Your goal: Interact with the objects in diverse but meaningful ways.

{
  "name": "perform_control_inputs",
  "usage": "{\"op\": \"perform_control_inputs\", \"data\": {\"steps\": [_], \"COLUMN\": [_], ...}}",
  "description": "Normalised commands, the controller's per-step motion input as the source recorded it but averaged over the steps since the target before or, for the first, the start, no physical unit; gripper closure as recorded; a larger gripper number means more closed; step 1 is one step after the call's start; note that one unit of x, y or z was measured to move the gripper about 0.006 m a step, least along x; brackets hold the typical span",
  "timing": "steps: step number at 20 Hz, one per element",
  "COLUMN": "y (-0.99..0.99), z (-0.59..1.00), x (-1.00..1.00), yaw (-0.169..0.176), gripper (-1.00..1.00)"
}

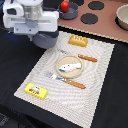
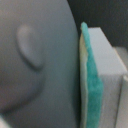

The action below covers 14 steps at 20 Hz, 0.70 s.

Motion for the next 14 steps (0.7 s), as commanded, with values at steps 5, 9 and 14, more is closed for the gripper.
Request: {"op": "perform_control_inputs", "data": {"steps": [5, 9, 14], "y": [-0.24, -0.09, -0.15], "z": [-0.29, -0.21, -0.10], "x": [-0.16, 0.00, -0.05], "yaw": [0.000, 0.001, 0.006], "gripper": [1.00, 1.00, 1.00]}}
